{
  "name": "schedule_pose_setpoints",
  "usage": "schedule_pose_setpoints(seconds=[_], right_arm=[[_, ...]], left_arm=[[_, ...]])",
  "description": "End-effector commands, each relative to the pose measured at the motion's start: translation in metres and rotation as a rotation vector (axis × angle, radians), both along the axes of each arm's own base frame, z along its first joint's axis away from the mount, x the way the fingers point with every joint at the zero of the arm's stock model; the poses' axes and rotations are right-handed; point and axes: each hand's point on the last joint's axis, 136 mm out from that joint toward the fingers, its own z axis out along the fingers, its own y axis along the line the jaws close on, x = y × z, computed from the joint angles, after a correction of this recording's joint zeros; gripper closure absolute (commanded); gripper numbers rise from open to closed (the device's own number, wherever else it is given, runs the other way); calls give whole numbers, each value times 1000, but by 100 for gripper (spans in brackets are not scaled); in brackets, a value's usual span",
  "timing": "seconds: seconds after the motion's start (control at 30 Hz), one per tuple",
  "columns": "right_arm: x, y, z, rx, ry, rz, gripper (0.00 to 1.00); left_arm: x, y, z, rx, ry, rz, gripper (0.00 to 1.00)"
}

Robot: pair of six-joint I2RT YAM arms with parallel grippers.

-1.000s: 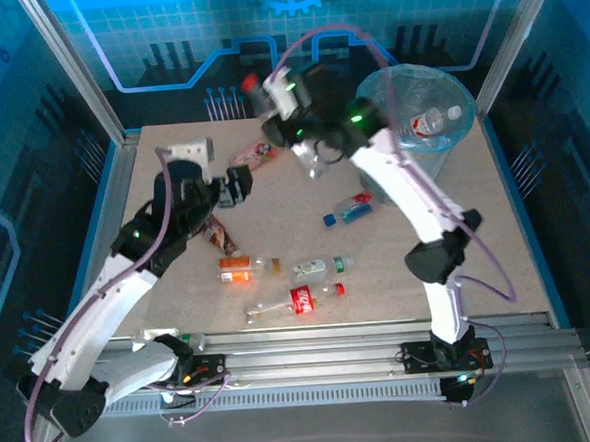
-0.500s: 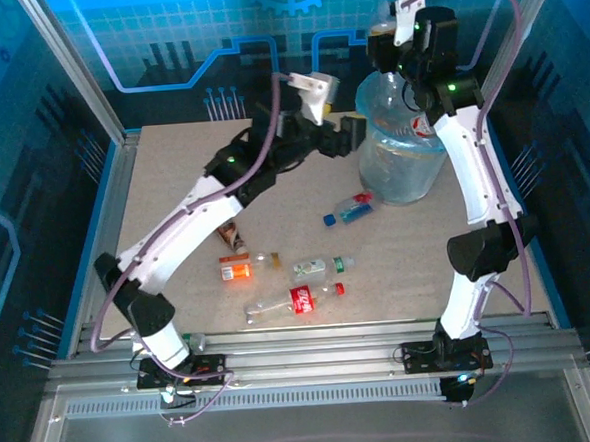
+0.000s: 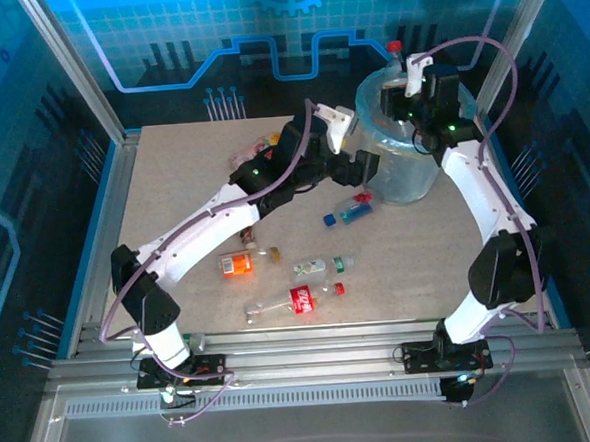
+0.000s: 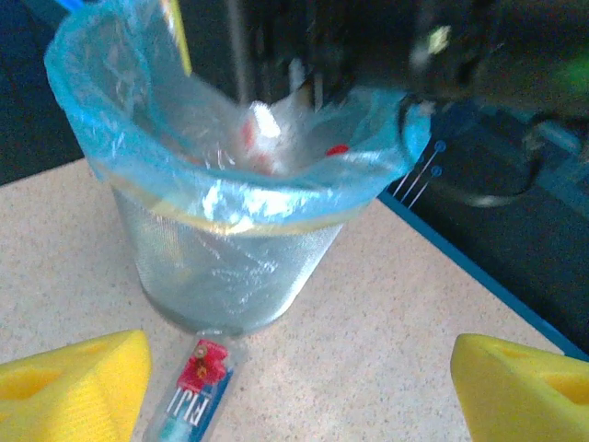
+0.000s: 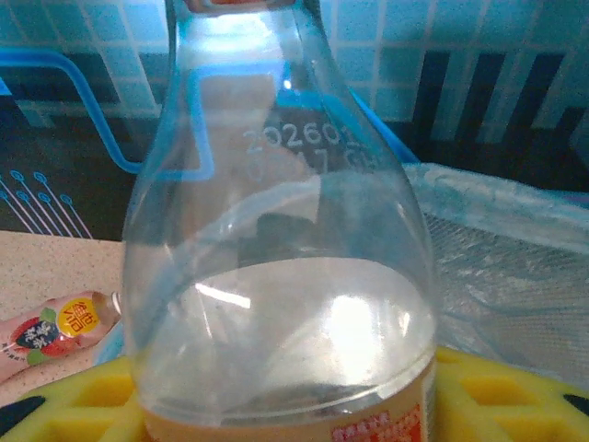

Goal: Put the plastic bottles in the bin

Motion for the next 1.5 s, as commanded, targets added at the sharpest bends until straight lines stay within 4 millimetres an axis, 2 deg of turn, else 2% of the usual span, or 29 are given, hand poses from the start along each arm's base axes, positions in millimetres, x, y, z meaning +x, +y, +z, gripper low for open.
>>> schedule_pose_setpoints(seconds=[0.0,0.1,0.2,0.33,0.53,0.7,0.8,0.9,0.97,1.03,1.13,1.2,1.27,1.33,1.4,1.47], right_arm=[[-5,-8,21,25,-77,10,42],[-12,-11,17,37,-69,16,33],[-20,-15,25,32,-88,22,28],[-29,-16,39,20,-121,30,26],[-36,-16,48,23,-135,38,28],[-24,-13,45,55,-72,50,28],[-8,-13,34,93,42,28,29],[2,-11,13,137,161,11,31],[1,0,2,170,195,43,33],[-6,14,0,181,205,81,35],[-24,37,16,167,168,148,36],[-42,56,34,143,121,202,37],[-67,83,51,95,77,289,37],[-98,116,56,21,48,443,35],[-135,149,51,-33,30,635,35],[-165,173,34,-61,39,778,35]], left_arm=[[-7,0,15,-51,-20,-10,14],[-6,2,14,-54,-21,2,13],[-6,2,16,-60,-23,4,13],[-7,3,23,-72,-29,2,13],[-6,3,22,-64,-36,6,12],[-6,5,19,-52,-31,12,12],[-7,9,18,-45,-31,24,12],[-9,16,14,-31,-26,39,13],[-11,23,10,-19,-24,56,13],[-14,31,6,0,-25,72,13],[-15,44,2,34,-14,103,13],[-16,56,-3,52,8,126,12],[-18,71,-9,64,38,159,13],[-21,89,-16,69,69,194,13],[-28,111,-25,78,101,238,13],[-38,135,-35,90,120,276,13]])
